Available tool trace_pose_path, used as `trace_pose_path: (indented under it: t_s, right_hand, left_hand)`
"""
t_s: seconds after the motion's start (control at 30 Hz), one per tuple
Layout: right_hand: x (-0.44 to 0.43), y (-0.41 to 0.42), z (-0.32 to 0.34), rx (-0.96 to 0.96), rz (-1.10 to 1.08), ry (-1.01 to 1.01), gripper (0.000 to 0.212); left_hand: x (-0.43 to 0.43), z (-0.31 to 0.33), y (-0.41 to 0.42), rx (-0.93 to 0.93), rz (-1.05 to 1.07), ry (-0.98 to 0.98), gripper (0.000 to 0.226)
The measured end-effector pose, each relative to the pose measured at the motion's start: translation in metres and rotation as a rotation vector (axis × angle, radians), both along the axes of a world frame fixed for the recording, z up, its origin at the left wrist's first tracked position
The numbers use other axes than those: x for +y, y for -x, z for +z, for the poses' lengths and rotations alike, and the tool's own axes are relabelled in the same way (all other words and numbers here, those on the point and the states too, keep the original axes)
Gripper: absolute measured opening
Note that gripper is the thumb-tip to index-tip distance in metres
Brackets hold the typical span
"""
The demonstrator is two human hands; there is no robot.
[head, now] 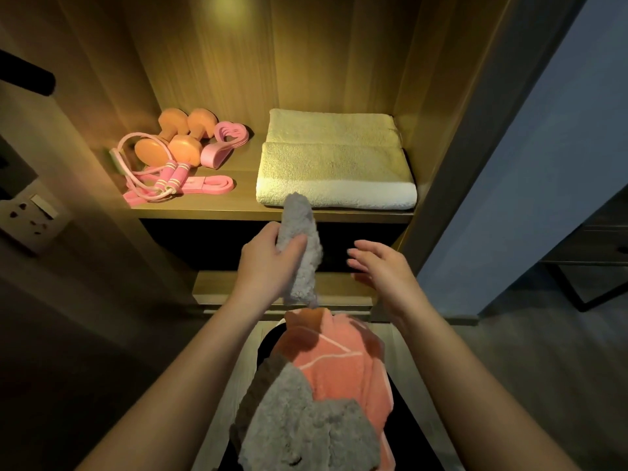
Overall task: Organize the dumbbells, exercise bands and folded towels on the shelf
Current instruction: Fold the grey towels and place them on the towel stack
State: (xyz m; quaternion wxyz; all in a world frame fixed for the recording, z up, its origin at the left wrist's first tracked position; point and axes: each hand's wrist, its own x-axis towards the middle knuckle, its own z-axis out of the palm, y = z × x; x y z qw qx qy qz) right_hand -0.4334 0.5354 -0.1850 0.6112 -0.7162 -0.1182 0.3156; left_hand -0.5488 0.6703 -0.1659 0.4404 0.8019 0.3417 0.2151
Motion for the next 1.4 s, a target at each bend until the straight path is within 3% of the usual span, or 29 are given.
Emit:
trace_pose_path:
  t_s: [0.07, 0.13, 0.23, 0.3, 0.37, 0.4, 0.43, 0.5, 0.57, 0.67, 0.73, 0.8, 0.87, 0.93, 1.0, 1.07, 1.13, 1.3, 1.4]
  right_hand:
    - [0.007, 0.010, 0.011, 0.313, 0.096, -0.215, 0.030]
    - [0.011, 0.014, 0.017, 0.499, 0.142, -0.307, 0.037]
    - [0.011, 0.011, 0.015, 0.475, 0.055, -0.276, 0.026]
    - [0.007, 0.008, 0.011, 0.471, -0.027, -0.254, 0.015]
    - [0.004, 0.007, 0.011, 0.524, -0.034, -0.280, 0.018]
    - [0.003, 0.007, 0.011, 0.543, -0.012, -0.291, 0.020]
    - [0.003, 0.007, 0.012, 0.553, 0.013, -0.299, 0.021]
    - [0.004, 0.005, 0.014, 0.562, 0.055, -0.306, 0.022]
    - [0.005, 0.003, 0.016, 0.566, 0.088, -0.307, 0.026]
    - [0.003, -0.004, 0.017, 0.561, 0.141, -0.292, 0.030]
    - [0.001, -0.010, 0.016, 0.553, 0.166, -0.282, 0.030]
    - [0.003, -0.014, 0.013, 0.513, 0.164, -0.281, 0.030]
    - [0.010, -0.016, 0.008, 0.417, 0.126, -0.262, 0.028]
    - [0.023, -0.019, 0.002, 0.192, 0.080, -0.187, 0.025]
    - [0.038, -0.027, 0.000, -0.191, 0.073, -0.047, 0.030]
    - [0.053, -0.041, 0.005, -0.449, 0.078, 0.021, 0.032]
    - [0.071, -0.059, 0.011, -0.526, 0.086, 0.011, 0.029]
    - [0.138, -0.123, 0.020, -0.528, 0.012, 0.051, 0.015]
    - [0.185, -0.165, 0.028, -0.404, -0.026, 0.108, 0.025]
  left_hand:
    - [-0.009, -0.001, -0.004, 0.005, -0.110, 0.004, 0.019]
    - [-0.020, -0.001, -0.006, -0.064, -0.223, 0.216, 0.019]
    - [-0.025, 0.004, -0.006, -0.165, -0.207, 0.468, 0.024]
    - [-0.019, 0.005, -0.003, -0.219, -0.063, 0.415, 0.017]
    - [-0.006, -0.006, -0.001, -0.177, 0.133, 0.255, 0.005]
    - [0.000, -0.012, 0.001, -0.122, 0.173, 0.251, 0.014]
    - [0.003, -0.017, 0.002, -0.064, 0.148, 0.355, 0.031]
    - [0.005, -0.018, 0.001, 0.001, 0.039, 0.769, 0.061]
    - [0.002, -0.014, 0.003, 0.032, -0.066, 1.124, 0.065]
    - [0.003, -0.008, 0.004, -0.054, -0.103, 1.277, 0.060]
    - [0.004, -0.005, 0.000, -0.177, -0.057, 1.170, 0.038]
    - [0.009, -0.005, -0.006, -0.228, -0.010, 0.787, 0.016]
    - [0.012, -0.006, -0.013, -0.201, 0.016, 0.388, 0.011]
    - [0.017, -0.009, -0.025, -0.147, 0.020, 0.155, 0.013]
    - [0.029, -0.008, -0.040, -0.071, 0.041, -0.003, 0.018]
    - [0.047, -0.001, -0.058, -0.031, 0.050, -0.075, 0.020]
    - [0.069, 0.005, -0.080, -0.053, 0.052, -0.030, 0.019]
    - [0.127, 0.008, -0.150, -0.086, 0.137, -0.023, 0.019]
    - [0.175, 0.006, -0.195, -0.048, 0.183, 0.035, 0.022]
